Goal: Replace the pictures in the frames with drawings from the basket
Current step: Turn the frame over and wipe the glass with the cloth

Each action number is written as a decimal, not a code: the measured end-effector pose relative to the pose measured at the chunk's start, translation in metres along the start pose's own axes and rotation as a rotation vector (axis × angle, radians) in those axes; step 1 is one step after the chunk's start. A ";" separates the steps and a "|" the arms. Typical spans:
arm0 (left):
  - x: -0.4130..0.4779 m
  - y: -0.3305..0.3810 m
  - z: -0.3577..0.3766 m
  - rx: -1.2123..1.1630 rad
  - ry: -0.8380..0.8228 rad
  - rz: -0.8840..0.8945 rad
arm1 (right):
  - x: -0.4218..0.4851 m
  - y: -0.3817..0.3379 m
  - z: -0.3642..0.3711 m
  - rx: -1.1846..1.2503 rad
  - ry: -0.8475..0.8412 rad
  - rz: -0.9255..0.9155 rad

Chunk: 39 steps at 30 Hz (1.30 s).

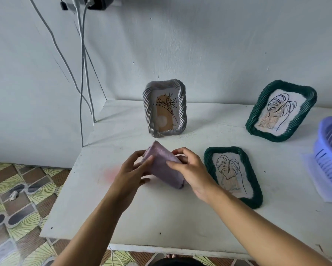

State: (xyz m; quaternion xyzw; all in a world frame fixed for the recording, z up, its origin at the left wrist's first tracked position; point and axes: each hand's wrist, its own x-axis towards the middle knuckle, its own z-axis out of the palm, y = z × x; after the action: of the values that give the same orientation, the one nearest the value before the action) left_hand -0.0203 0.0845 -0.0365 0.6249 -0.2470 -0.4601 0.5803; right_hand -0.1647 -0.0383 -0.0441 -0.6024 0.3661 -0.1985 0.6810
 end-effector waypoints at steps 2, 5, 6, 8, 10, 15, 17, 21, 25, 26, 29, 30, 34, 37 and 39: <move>0.005 0.003 0.008 -0.040 -0.007 0.014 | -0.003 -0.005 -0.007 0.065 0.018 0.024; 0.015 0.010 0.024 -0.054 0.032 0.055 | -0.008 -0.014 -0.024 0.065 -0.080 0.024; 0.018 0.012 0.030 -0.061 0.045 0.055 | -0.010 -0.017 -0.028 0.064 -0.110 0.029; 0.024 0.015 0.044 -0.027 0.045 0.063 | -0.014 -0.021 -0.040 0.083 -0.117 0.040; 0.029 0.017 0.061 0.046 0.007 0.084 | -0.020 -0.024 -0.053 0.132 -0.089 0.044; 0.032 0.020 0.105 0.098 -0.077 0.140 | -0.036 -0.020 -0.096 0.059 0.035 -0.054; 0.032 0.017 0.116 0.151 -0.088 0.161 | -0.042 -0.019 -0.116 -0.012 0.125 -0.087; 0.034 0.003 0.126 0.368 -0.155 0.222 | -0.041 -0.013 -0.156 -0.064 0.307 -0.150; 0.031 -0.020 0.127 0.768 -0.165 0.357 | -0.033 -0.008 -0.188 -0.215 0.447 -0.204; 0.030 -0.027 0.126 0.902 -0.160 0.406 | -0.032 -0.008 -0.192 -0.360 0.501 -0.250; 0.027 -0.042 0.124 1.164 -0.206 0.416 | -0.032 -0.004 -0.196 -0.813 0.635 -0.504; 0.026 -0.047 0.124 1.214 -0.214 0.420 | -0.030 -0.001 -0.195 -0.929 0.639 -0.576; 0.022 -0.056 0.125 1.297 -0.183 0.445 | -0.017 0.020 -0.187 -1.160 0.567 -0.727; 0.021 -0.056 0.126 1.340 -0.169 0.443 | -0.017 0.043 -0.177 -1.232 0.379 -0.686; 0.020 -0.057 0.127 1.382 -0.172 0.451 | -0.021 0.056 -0.175 -1.281 0.270 -0.647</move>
State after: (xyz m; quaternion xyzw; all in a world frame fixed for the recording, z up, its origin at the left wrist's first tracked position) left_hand -0.1334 0.0163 -0.0846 0.7441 -0.6482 -0.1160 0.1127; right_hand -0.3169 -0.1305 -0.0935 -0.9309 0.2949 -0.2095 0.0512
